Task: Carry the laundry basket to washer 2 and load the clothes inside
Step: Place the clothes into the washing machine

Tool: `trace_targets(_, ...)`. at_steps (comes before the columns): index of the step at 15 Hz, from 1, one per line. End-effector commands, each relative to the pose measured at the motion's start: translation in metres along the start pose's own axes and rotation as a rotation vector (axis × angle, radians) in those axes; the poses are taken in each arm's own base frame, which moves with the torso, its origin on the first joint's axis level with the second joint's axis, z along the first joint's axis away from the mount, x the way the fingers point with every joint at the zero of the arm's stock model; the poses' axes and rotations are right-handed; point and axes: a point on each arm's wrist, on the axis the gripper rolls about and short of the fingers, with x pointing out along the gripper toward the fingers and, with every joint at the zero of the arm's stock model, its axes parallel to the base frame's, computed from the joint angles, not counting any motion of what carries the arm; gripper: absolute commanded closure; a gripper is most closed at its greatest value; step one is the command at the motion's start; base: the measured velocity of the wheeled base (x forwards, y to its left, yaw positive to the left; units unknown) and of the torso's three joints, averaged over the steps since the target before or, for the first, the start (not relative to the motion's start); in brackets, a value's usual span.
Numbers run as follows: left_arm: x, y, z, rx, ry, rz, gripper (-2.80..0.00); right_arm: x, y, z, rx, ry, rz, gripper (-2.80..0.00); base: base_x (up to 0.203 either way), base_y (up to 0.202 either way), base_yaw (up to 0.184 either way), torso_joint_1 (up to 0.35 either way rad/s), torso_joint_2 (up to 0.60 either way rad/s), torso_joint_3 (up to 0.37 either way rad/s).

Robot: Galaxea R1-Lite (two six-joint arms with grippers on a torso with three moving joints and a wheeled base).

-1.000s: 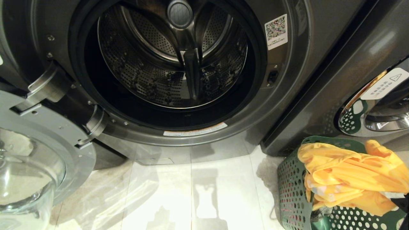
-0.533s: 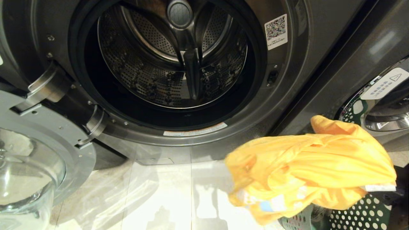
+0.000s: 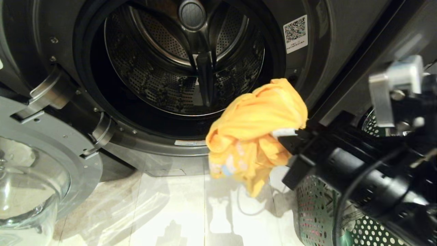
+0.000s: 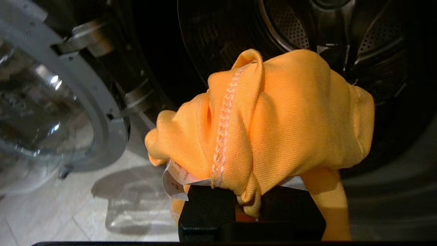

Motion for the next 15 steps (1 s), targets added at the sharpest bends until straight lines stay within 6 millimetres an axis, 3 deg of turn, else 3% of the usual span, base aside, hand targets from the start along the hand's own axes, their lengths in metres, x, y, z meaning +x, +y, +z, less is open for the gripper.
trace_targets(1,0.001,0.0,-0.002,0.0,0.007,0.001,0.0,0.038,0.009,-0.039,0.001,0.041,-0.013,0.0,0.0,0.0,0.0,0.0,0.0,0.0)
trace_targets(3,0.001,0.0,-0.002,0.0,0.007,0.001,0.0,0.068,0.001,-0.056,0.053,0.019,-0.063,0.0,0.0,0.0,0.0,0.0,0.0,0.0)
trace_targets(8,0.001,0.0,-0.002,0.0,0.007,0.0,0.0,0.147,-0.031,-0.07,0.089,-0.109,-0.177,0.0,0.0,0.0,0.0,0.0,0.0,0.0)
trace_targets(12,0.001,0.0,-0.002,0.0,0.007,0.001,0.0,0.194,-0.04,-0.088,0.087,-0.119,-0.199,0.0,0.0,0.0,0.0,0.0,0.0,0.0)
trace_targets(15,0.001,0.0,-0.002,0.0,0.007,0.001,0.0,0.221,-0.048,-0.072,0.084,-0.206,-0.216,0.0,0.0,0.0,0.0,0.0,0.0,0.0)
